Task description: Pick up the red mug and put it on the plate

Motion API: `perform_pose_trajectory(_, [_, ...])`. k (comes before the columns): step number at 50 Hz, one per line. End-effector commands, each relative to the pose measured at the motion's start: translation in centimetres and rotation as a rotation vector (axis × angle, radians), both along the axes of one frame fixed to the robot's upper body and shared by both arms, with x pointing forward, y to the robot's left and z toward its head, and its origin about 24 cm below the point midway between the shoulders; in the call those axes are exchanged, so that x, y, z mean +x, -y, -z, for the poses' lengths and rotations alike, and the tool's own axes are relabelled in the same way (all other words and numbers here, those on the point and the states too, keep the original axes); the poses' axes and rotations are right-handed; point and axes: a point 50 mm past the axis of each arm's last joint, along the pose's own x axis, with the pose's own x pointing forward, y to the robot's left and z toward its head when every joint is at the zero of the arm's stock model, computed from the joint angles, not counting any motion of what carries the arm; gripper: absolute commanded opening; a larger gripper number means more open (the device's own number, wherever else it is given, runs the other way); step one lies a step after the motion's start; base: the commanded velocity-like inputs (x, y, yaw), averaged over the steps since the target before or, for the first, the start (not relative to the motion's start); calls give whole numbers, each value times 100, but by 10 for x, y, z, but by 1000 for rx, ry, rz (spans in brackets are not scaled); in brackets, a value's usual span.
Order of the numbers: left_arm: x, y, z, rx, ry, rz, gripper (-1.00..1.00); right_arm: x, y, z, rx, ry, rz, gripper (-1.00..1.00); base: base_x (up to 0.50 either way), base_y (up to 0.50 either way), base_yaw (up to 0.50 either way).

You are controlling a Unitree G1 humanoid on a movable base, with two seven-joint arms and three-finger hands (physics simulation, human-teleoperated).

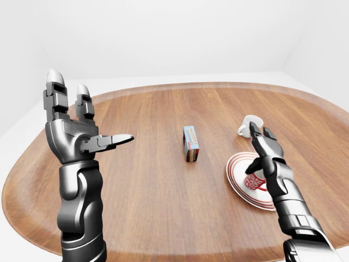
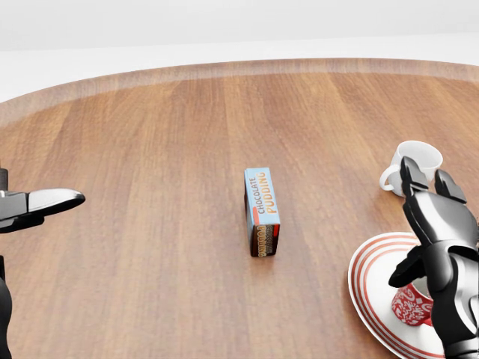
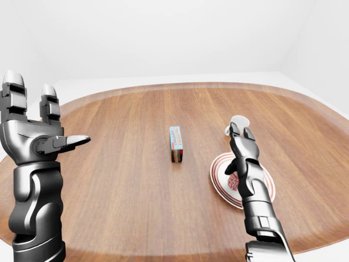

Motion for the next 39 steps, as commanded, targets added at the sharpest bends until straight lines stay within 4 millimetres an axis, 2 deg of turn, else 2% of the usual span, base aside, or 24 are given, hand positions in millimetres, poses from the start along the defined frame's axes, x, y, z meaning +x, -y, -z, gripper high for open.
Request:
perform_pose_trajectory(1, [0,0,-1,0,4,0,100,10,-28,-48,68,76,-138,100,0,0,0])
perform_pose_trajectory(8, [0,-1,-1,-1,5,-2,100,11,-36,-64,79,97,-181,100,0,0,0])
perform_pose_trajectory(13, [0,-2,-2,-2,8,-5,100,13,-45,-74,242,156,-234,100,0,0,0])
perform_pose_trajectory(14, [1,-2,-2,0,4,-4,100,13,-50,-82,328,198,-266,100,0,0,0])
perform_pose_trajectory(16, [0,-2,-1,0,4,-5,100,13,-52,-88,346,222,-285,100,0,0,0])
perform_pose_trajectory(20, [0,-2,-3,-2,11,-5,100,13,-54,-91,400,247,-306,100,0,0,0])
perform_pose_trajectory(23, [0,-3,-3,-2,8,-8,100,12,-56,-98,528,303,-338,100,0,0,0])
perform_pose_trajectory(26, [0,-2,-4,-2,16,-9,100,12,-57,-93,544,297,-338,100,0,0,0])
perform_pose_trajectory(29, [0,-3,-4,-2,15,-8,100,12,-60,-88,652,316,-342,100,0,0,0])
perform_pose_trajectory(30, [0,-3,-4,-1,14,-8,100,11,-61,-89,699,334,-347,100,0,0,0])
perform_pose_trajectory(32, [-1,-3,-4,-2,15,-8,100,10,-68,-95,898,415,-377,100,0,0,0])
perform_pose_trajectory(35, [0,-2,-3,-1,12,-8,100,10,-77,-93,986,422,-403,100,0,0,0])
perform_pose_trajectory(39, [0,-3,-4,1,12,-11,100,10,-86,-101,1214,499,-433,100,0,0,0])
